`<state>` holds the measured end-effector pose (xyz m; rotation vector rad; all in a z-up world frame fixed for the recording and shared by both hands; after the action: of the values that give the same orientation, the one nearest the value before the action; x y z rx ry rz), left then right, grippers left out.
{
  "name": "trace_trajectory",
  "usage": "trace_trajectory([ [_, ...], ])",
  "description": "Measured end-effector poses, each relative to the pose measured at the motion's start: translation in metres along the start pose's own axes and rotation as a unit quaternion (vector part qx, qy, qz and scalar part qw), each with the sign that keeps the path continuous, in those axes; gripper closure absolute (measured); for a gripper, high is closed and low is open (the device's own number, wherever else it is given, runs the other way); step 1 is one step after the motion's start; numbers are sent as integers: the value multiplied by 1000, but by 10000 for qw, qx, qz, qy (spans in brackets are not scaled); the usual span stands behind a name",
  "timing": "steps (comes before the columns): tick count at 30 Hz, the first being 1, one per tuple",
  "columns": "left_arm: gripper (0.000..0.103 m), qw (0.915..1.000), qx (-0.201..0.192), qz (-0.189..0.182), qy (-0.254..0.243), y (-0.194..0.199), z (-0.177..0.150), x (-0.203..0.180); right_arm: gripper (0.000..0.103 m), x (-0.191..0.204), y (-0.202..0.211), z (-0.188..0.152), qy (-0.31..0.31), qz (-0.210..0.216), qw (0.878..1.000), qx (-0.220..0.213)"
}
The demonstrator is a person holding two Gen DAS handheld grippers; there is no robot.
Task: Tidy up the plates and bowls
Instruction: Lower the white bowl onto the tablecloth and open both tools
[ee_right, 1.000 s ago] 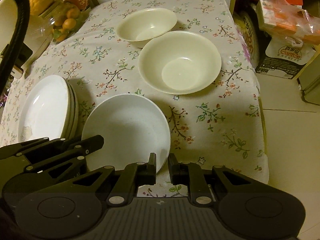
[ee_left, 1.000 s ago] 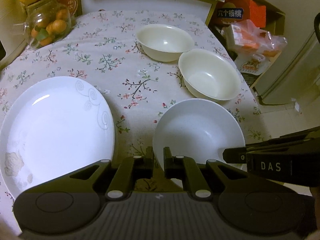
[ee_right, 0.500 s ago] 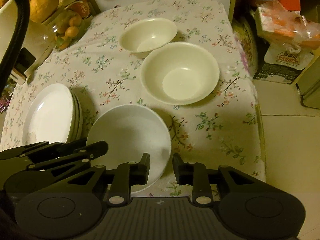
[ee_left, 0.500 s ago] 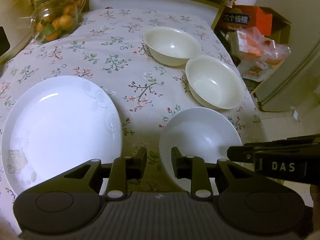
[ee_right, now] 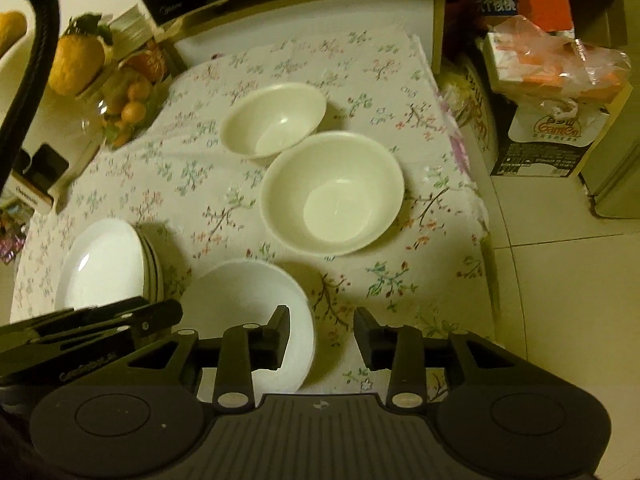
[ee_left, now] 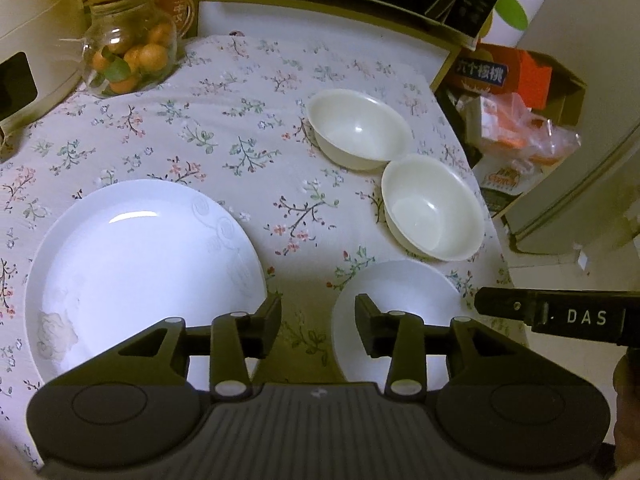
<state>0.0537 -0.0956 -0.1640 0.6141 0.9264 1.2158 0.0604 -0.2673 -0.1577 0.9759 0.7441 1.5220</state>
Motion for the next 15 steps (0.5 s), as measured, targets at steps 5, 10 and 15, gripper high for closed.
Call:
trace_trajectory([
  [5,61,9999,-128,-18,91,2,12,3,64,-1,4,7,-97,37,9998,-149],
  [10,56,9997,-213,20,134,1,22,6,61,1,3,12,-149,0,9997,-217],
  [15,45,9995,-309,87,75,2,31,7,51,2,5,18,-235,-25,9992,-320],
])
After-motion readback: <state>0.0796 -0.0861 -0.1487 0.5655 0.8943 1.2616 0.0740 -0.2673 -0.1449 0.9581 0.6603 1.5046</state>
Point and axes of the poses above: each gripper's, at about its wrist camera, not at the fingertips, and y roughly against the way its jaws point, x to its left, z to its top, the point moved 8 cm from there along -y, roughly the way its jaws point, and after that the axes turned 2 degrees about -x, right-handed, at the moved point
